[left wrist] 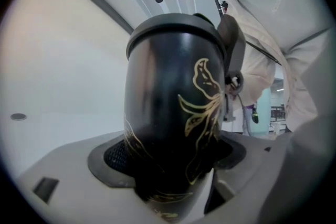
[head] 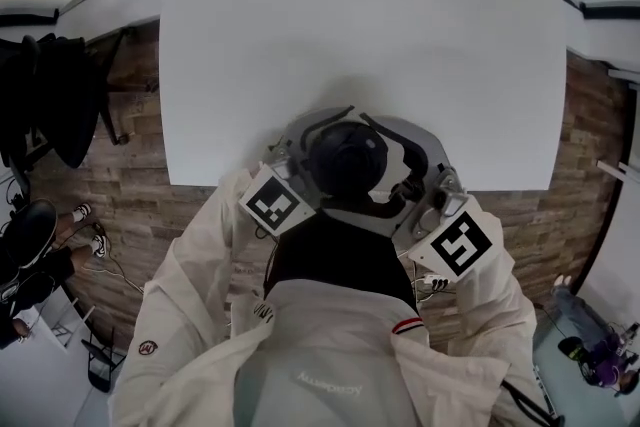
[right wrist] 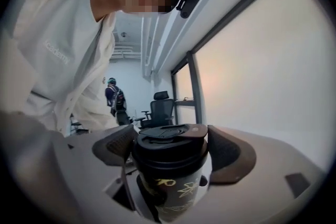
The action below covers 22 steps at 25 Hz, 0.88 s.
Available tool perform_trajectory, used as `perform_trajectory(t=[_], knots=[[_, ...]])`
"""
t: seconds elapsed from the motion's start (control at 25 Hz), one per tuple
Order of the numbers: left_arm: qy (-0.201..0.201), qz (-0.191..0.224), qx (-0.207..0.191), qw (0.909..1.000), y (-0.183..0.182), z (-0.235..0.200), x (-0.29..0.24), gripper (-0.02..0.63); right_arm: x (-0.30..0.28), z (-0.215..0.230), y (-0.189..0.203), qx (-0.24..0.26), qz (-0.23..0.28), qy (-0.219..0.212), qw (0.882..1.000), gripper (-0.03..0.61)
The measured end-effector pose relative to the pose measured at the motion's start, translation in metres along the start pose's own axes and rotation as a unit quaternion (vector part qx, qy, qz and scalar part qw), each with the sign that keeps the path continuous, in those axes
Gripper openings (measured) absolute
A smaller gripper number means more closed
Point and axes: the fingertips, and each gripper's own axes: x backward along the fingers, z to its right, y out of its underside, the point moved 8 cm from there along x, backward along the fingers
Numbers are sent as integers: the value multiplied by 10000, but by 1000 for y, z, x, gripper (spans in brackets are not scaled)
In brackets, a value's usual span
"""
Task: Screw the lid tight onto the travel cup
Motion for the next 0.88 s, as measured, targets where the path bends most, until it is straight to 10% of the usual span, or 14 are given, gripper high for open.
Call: perform_trajectory(t=[0.16,0.44,0.68,0.88], knots=[[-916,62,120,9957,-1,-1,-9,410,0,-6,1,-26,290,1416,9895,446],[-1780,145,-15,9839,-6,2,-25,408,5,-12,3,-464,459,3533,9332,446],[-1081,327,-249,9933,-9,-9,-22,408,15,-7,-1,-596,543,2881,9542,448],[32,293,-223,9993,-6,-22,-19,408,34,16,-10,-244,254,1003,9943,448]])
